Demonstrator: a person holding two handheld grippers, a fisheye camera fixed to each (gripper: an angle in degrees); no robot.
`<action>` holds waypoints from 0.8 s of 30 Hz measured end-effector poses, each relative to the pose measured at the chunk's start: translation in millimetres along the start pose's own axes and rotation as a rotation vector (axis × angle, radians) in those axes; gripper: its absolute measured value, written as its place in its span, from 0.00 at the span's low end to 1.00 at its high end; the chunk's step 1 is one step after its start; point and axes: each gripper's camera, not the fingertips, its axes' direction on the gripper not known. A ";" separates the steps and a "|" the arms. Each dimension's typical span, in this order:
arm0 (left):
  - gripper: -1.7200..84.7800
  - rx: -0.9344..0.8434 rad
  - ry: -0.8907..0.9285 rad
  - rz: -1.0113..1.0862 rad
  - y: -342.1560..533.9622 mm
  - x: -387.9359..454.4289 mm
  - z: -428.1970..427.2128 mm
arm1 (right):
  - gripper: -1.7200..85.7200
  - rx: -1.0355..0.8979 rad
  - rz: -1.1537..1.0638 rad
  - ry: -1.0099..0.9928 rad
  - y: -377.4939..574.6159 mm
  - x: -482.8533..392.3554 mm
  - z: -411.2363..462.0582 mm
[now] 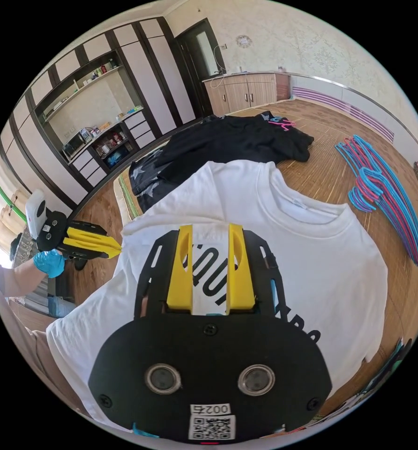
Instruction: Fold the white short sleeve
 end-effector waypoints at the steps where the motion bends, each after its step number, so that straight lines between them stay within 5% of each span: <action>1: 0.02 0.011 -0.005 -0.012 2.7 -0.1 -3.5 | 0.15 -0.001 0.000 0.005 -3.4 -0.9 0.9; 9: 0.11 0.142 -0.055 -0.087 -5.2 -2.1 -20.5 | 0.14 -0.063 0.056 0.036 -25.8 4.4 20.8; 16: 0.06 0.162 -0.016 -0.130 -15.9 -2.6 -3.6 | 0.02 -0.103 0.034 0.076 -32.7 -4.6 18.2; 24: 0.03 0.156 0.066 -0.099 14.1 7.5 -11.1 | 0.01 -0.111 -0.001 0.070 -3.5 -3.3 -15.6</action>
